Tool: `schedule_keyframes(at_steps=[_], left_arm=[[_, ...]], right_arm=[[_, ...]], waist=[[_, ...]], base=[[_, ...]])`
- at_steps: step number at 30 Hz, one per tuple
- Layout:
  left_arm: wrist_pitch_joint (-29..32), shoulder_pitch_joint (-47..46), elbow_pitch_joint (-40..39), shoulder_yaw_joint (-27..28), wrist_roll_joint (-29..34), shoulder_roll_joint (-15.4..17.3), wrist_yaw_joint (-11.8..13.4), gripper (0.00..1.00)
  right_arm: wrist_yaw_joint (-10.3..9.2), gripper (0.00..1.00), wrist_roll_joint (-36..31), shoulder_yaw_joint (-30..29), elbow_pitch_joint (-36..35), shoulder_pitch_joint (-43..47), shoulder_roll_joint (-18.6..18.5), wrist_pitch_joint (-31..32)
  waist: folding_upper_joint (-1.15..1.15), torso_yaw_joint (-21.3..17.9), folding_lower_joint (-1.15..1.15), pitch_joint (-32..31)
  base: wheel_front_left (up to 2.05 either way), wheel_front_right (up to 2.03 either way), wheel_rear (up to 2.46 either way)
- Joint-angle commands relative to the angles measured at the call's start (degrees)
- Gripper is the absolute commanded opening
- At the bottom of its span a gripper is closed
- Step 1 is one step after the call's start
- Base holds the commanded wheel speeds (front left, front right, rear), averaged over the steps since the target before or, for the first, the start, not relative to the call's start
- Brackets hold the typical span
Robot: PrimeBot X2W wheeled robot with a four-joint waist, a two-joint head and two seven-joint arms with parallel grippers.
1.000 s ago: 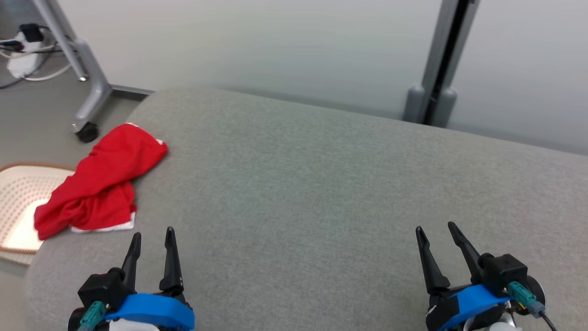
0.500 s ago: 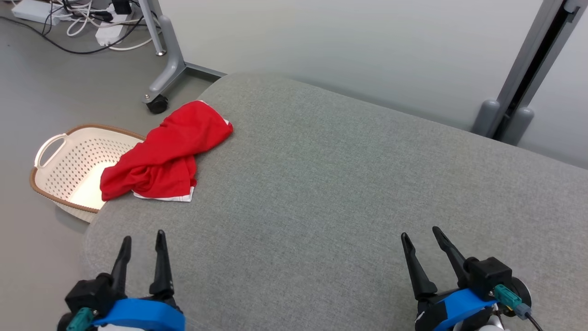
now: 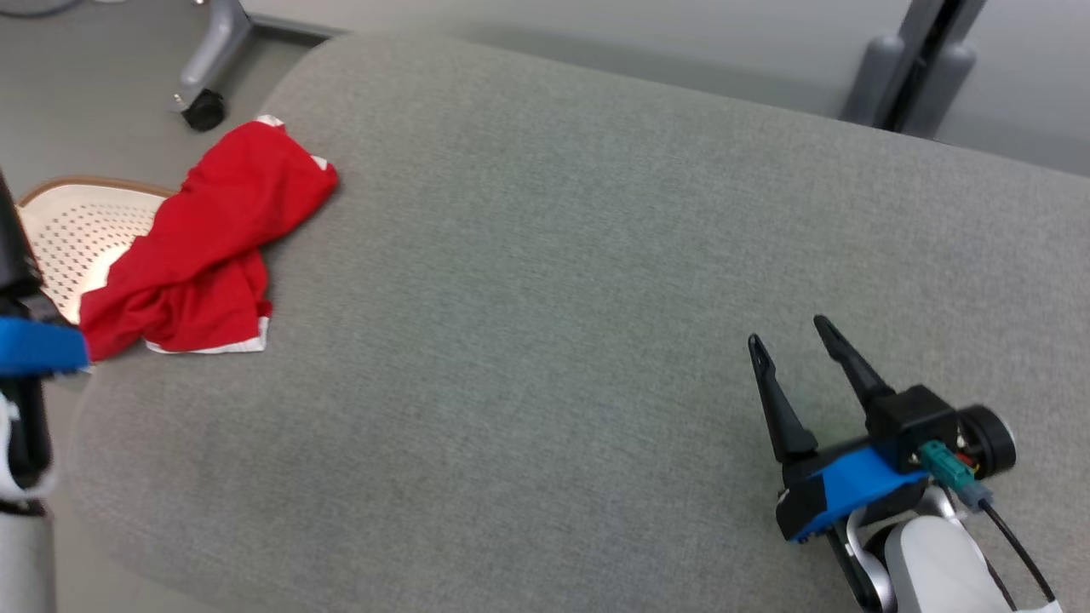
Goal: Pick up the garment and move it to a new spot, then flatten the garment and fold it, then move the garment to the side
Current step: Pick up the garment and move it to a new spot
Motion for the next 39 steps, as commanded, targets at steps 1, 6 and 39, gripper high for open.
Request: schedule_keyframes(at_steps=[1,6,39], left_arm=[[0.6,-1.7,0.0,0.2,0.0,0.4,0.3,1.0],[6.0,-12.2,4.2,0.7,-0.7,6.1,-0.7,1.0],[19.9,-36.3,49.3,-11.5,-8.0,10.2,-4.0,0.0]], right_arm=[[0.01,1.0,-0.5,0.2,-0.8,-0.9,-0.2,0.5],[0.01,1.0,-3.2,1.9,-5.6,-3.5,-0.2,4.1],[0.0,1.0,-3.3,3.6,-16.6,-6.1,-0.3,7.1]], waist=[[0.0,-0.3,-0.01,1.2],[0.0,-3.9,-0.01,7.2],[0.0,-14.2,-0.01,21.5]], base=[[0.0,0.0,0.0],[0.0,0.0,0.0],[0.0,0.0,0.0]])
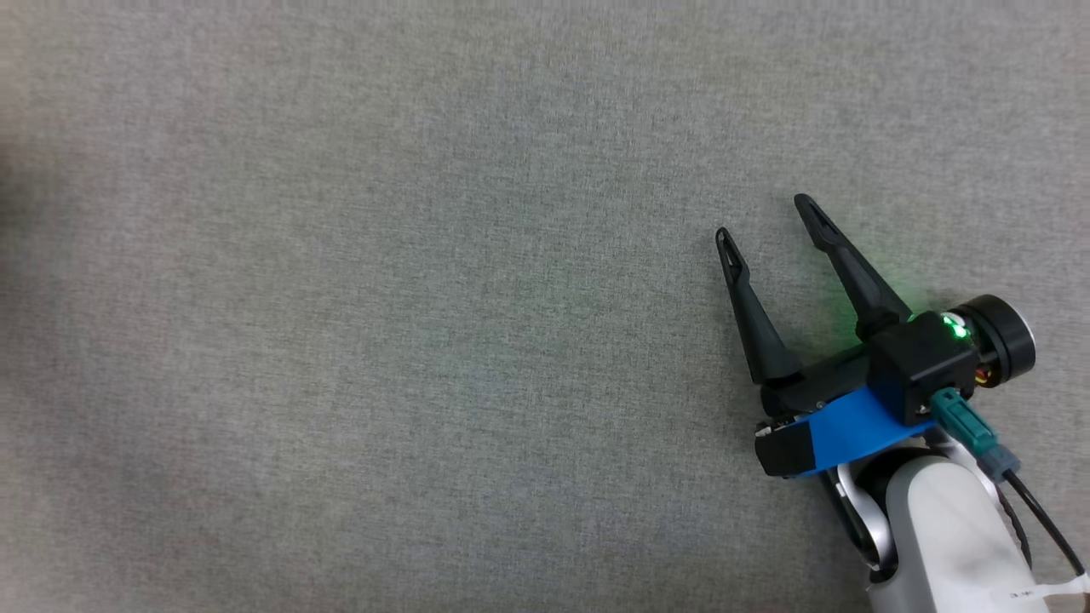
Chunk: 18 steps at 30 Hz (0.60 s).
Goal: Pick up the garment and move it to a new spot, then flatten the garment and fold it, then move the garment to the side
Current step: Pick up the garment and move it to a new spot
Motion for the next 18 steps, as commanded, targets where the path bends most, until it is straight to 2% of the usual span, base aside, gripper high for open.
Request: schedule_keyframes(at_steps=[1,6,11,18], left_arm=[[-0.7,-0.3,-0.5,-0.8,-0.1,1.1,-0.1,0.0],[-2.1,-0.2,-5.1,-5.5,-0.5,3.3,-0.1,0.0],[-2.3,0.1,-13.4,-12.6,-1.9,5.2,-0.1,0.0],[-0.5,-0.2,-29.8,-21.0,-6.2,3.5,-0.1,0.0]], right_arm=[[-0.01,1.0,0.7,-0.3,0.7,-0.5,-0.4,-0.6],[-0.01,1.0,2.7,-1.2,4.1,-0.1,-0.3,-2.9],[-0.01,1.0,5.7,-2.2,8.8,1.3,-0.3,-5.6],[-0.01,1.0,9.2,-4.1,14.8,3.4,-0.3,-9.0]], waist=[[0.0,-0.5,0.0,-1.2],[0.0,-1.3,0.0,-6.2],[0.0,-3.3,0.0,-12.7],[0.0,-7.4,0.0,-21.0]], base=[[0.0,0.0,0.0],[0.0,0.0,0.0],[0.0,0.0,0.0],[0.0,0.0,0.0]])
